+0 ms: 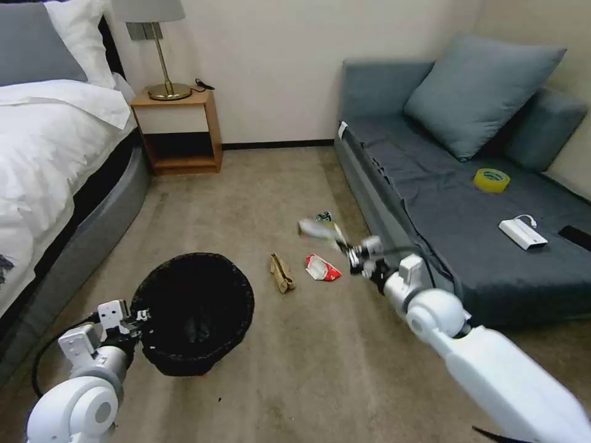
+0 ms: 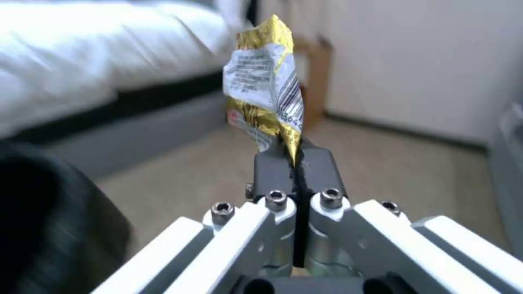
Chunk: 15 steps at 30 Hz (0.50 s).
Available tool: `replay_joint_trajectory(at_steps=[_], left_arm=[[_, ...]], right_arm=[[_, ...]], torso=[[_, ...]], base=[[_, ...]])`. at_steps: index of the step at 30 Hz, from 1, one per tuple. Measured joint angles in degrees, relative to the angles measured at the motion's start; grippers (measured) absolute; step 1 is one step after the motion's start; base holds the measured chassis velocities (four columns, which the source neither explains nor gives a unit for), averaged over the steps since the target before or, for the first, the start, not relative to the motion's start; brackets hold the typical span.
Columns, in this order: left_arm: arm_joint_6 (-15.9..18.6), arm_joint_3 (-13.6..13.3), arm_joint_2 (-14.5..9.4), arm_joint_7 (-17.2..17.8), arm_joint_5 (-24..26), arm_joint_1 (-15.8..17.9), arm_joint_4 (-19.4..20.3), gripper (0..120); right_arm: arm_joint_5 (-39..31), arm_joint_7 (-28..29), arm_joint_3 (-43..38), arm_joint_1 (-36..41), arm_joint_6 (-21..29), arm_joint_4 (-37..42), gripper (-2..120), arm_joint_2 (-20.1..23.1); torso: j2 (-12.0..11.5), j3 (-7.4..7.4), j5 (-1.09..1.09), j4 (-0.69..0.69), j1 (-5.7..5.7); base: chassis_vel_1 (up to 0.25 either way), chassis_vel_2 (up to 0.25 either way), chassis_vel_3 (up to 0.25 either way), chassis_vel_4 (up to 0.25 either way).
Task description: Pick up the trash bin, then pick up the garbage on the floor and place it into the trash bin.
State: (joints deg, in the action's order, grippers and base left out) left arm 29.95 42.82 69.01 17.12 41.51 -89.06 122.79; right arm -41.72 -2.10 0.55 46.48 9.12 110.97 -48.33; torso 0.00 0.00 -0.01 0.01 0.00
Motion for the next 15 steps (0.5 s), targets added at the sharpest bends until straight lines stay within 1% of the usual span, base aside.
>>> replay_joint_trajectory(at_steps=[1,3,4,6,7,9,10,11,13,15], left_arm=[[0.0,0.0,0.0,0.0,0.0,0.0,0.0,3],[0.3,-0.4,0.0,0.2,0.1,0.1,-0.1,3],[0.4,-0.5,0.0,0.3,0.3,0.2,-0.1,3],[0.4,-0.5,0.0,0.3,0.3,0.2,-0.1,3],[0.7,-0.7,0.0,0.3,0.5,0.2,0.0,3],[0.9,-1.0,0.0,0.3,0.8,0.1,0.5,3],[0.9,-1.0,0.0,0.3,0.8,0.1,0.5,3],[1.1,-1.3,0.0,0.3,1.0,0.0,0.8,3],[1.5,-2.0,0.0,0.0,1.1,-0.2,1.3,3],[1.6,-2.3,0.0,-0.3,1.1,-0.2,1.5,3]], right_arm=[[0.0,0.0,0.0,0.0,0.0,0.0,0,0.0],[-1.6,-1.3,0.8,-1.0,0.0,6.8,0,2.6],[-1.7,-2.0,1.1,-1.0,0.0,8.7,0,3.5],[-1.7,-2.3,1.2,-1.0,0.0,9.2,0,3.8],[-1.5,-4.6,2.0,0.0,-0.2,13.4,0,6.4],[0.7,-7.1,2.2,3.7,-0.6,17.0,0,9.3],[0.7,-7.1,2.2,3.7,-0.6,17.0,0,9.3],[2.1,-8.1,2.3,5.7,-0.9,18.1,0,10.3],[4.8,-8.9,2.8,8.8,-1.2,18.8,0,11.0],[5.9,-9.2,3.0,9.8,-1.3,18.8,0,11.0]], torso=[[0.0,0.00,0.00,0.00,0.00],[0.0,0.00,0.00,0.00,0.00],[0.0,0.00,0.00,0.00,0.00],[0.0,0.00,0.00,0.00,0.00],[0.0,0.00,0.00,0.00,0.00],[0.0,0.00,0.02,-0.02,0.00],[0.0,0.00,0.02,-0.02,0.00],[0.0,-0.01,0.01,-0.02,0.00],[0.0,-0.01,0.01,-0.02,0.00],[0.0,-0.01,0.02,-0.02,0.00]], base=[[0.000,0.000,0.000,0.000],[0.000,0.000,0.000,0.000],[0.000,0.000,0.000,0.000],[0.000,0.000,0.000,0.000],[0.000,0.000,0.000,0.000],[0.000,0.000,0.000,0.000],[0.000,0.000,0.000,0.000],[0.000,0.000,0.000,0.000],[0.000,0.000,0.000,0.000],[0.000,0.000,0.000,0.000]])
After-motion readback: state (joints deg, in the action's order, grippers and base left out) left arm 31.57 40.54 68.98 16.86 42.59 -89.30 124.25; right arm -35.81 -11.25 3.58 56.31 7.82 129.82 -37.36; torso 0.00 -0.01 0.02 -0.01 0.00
